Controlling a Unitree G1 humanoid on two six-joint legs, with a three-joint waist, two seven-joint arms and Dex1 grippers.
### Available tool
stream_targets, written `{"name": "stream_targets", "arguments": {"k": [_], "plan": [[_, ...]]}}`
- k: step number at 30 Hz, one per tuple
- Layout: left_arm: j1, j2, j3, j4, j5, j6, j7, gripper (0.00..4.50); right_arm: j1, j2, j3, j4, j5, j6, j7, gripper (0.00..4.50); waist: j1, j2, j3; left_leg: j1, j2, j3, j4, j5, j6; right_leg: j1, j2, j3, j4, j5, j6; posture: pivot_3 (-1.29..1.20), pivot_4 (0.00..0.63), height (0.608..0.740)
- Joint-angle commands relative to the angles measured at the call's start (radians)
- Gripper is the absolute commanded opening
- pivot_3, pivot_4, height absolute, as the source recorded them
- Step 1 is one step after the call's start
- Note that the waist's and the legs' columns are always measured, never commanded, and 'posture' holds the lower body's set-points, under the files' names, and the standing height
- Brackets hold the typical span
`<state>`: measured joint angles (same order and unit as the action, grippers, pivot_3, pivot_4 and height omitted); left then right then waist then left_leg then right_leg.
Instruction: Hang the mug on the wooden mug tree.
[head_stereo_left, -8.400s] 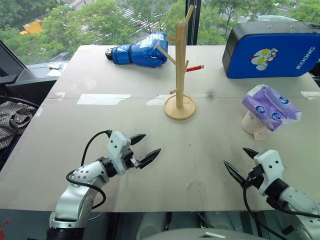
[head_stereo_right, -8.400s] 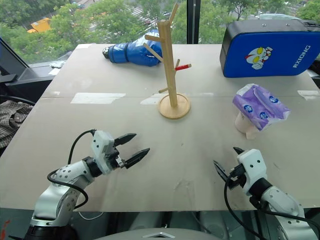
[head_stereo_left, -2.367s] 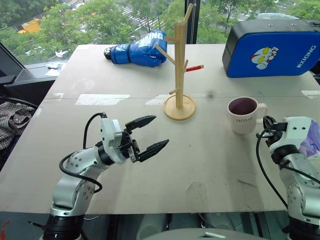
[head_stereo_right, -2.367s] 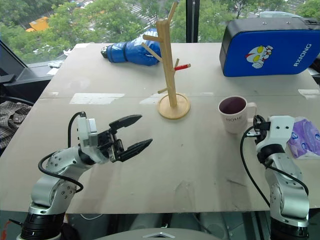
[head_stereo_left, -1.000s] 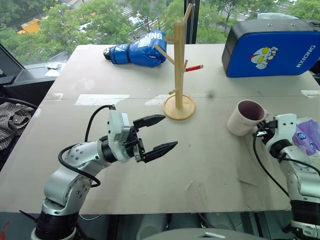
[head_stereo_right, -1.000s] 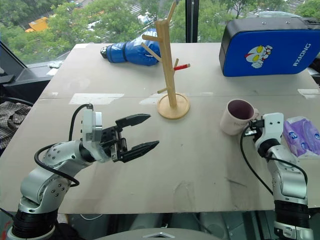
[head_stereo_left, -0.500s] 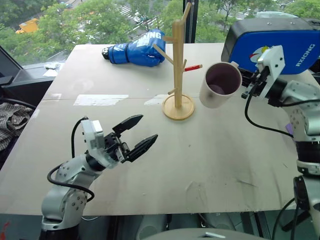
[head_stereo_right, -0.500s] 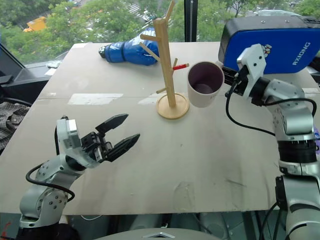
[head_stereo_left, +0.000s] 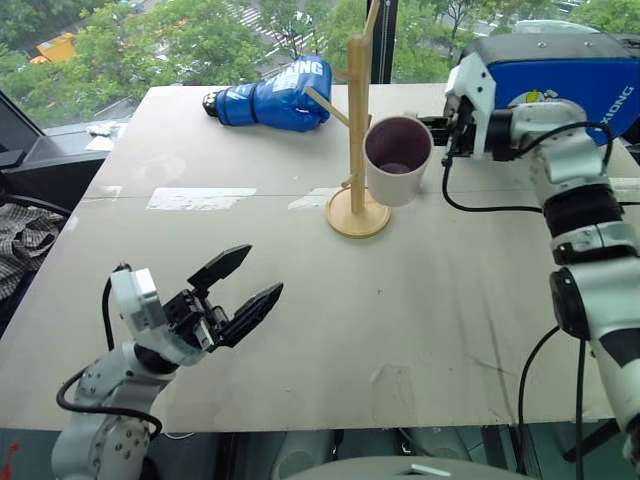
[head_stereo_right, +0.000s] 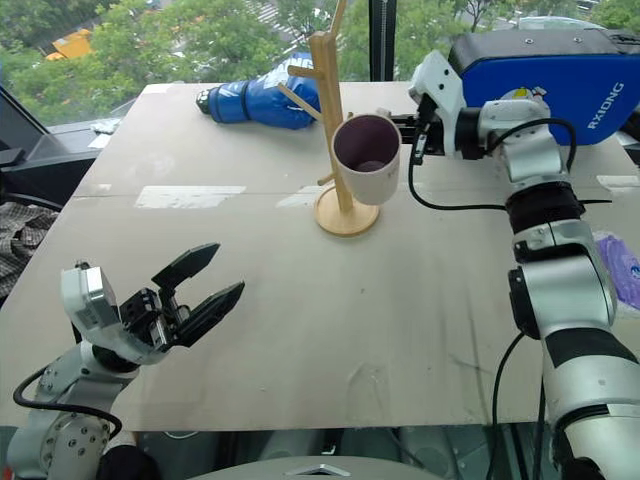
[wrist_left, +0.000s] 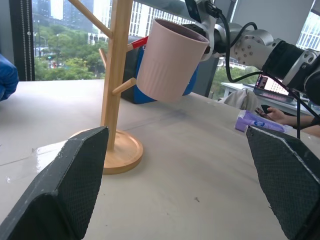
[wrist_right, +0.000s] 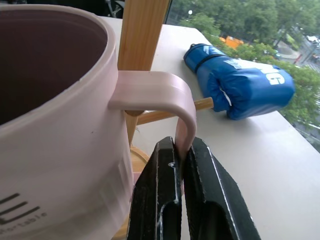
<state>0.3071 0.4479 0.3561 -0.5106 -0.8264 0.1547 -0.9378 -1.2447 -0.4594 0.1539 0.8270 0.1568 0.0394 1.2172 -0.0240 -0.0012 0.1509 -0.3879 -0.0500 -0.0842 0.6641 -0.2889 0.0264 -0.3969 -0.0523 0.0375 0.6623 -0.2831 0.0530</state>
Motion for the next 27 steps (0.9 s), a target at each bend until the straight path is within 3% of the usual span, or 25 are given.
{"name": "stream_targets", "arguments": {"k": [1,2,5,9,14,17,23,27], "plan": [[0.042,-0.022,0.016,-0.046,0.022,-0.064,-0.004,4.50,-0.063,0.033,0.020,0.055,-0.032,-0.055,0.079,0.04,-0.003,0.000,0.000,0.000,0.000,0.000,0.000,0.000,0.000,0.000,0.000,-0.001,0.000,0.000,0.000,0.00,0.150,0.740],[0.048,-0.026,0.011,-0.049,0.027,-0.072,-0.001,4.50,-0.076,0.044,0.024,0.085,-0.047,-0.063,0.072,0.04,-0.004,0.000,0.000,0.000,0.000,0.000,0.000,0.000,0.000,0.000,0.000,0.000,0.000,0.000,0.000,0.00,0.150,0.740],[0.053,-0.034,0.004,-0.056,0.032,-0.085,0.012,4.50,-0.096,0.058,0.044,0.165,-0.103,-0.117,0.053,0.90,-0.004,0.000,0.000,0.000,0.000,0.000,0.000,0.000,0.000,0.000,0.000,0.000,0.000,0.000,0.000,0.00,0.150,0.740],[0.043,-0.038,-0.005,-0.058,0.041,-0.095,0.022,4.50,-0.090,0.049,-0.014,0.210,-0.100,-0.174,-0.019,2.83,-0.008,0.000,0.000,0.000,0.000,-0.001,0.000,0.000,0.000,0.000,0.000,-0.001,0.000,0.000,0.000,0.00,0.150,0.740],[0.008,-0.034,-0.046,-0.073,0.043,-0.072,0.047,4.50,0.005,-0.037,-0.113,0.127,-0.033,-0.196,-0.019,2.83,-0.005,0.000,0.000,-0.001,0.000,-0.001,0.000,0.000,0.000,0.000,0.000,-0.001,0.000,0.000,0.000,0.00,0.150,0.740],[-0.032,-0.016,-0.075,-0.077,0.041,-0.033,0.081,4.50,0.143,-0.113,-0.188,-0.085,0.038,-0.100,-0.029,2.83,0.002,0.000,0.000,-0.001,-0.001,-0.001,0.001,0.000,0.000,0.000,-0.001,-0.001,0.000,0.000,0.000,0.00,0.150,0.740],[-0.112,0.052,-0.109,-0.026,0.066,0.042,0.103,4.50,0.656,-0.254,-0.350,-0.753,0.194,0.258,-0.145,2.83,0.017,0.001,-0.001,-0.008,0.000,-0.003,0.002,0.000,0.000,-0.005,-0.001,-0.003,0.001,0.000,0.000,0.00,0.150,0.740],[-0.137,0.099,-0.132,0.034,0.132,0.079,0.119,4.50,1.049,-0.279,-0.459,-1.060,0.220,0.375,-0.240,2.83,0.013,0.002,-0.001,-0.009,0.000,-0.003,0.002,0.000,0.000,-0.006,0.000,-0.002,0.001,0.000,0.000,0.00,0.150,0.740]]}}
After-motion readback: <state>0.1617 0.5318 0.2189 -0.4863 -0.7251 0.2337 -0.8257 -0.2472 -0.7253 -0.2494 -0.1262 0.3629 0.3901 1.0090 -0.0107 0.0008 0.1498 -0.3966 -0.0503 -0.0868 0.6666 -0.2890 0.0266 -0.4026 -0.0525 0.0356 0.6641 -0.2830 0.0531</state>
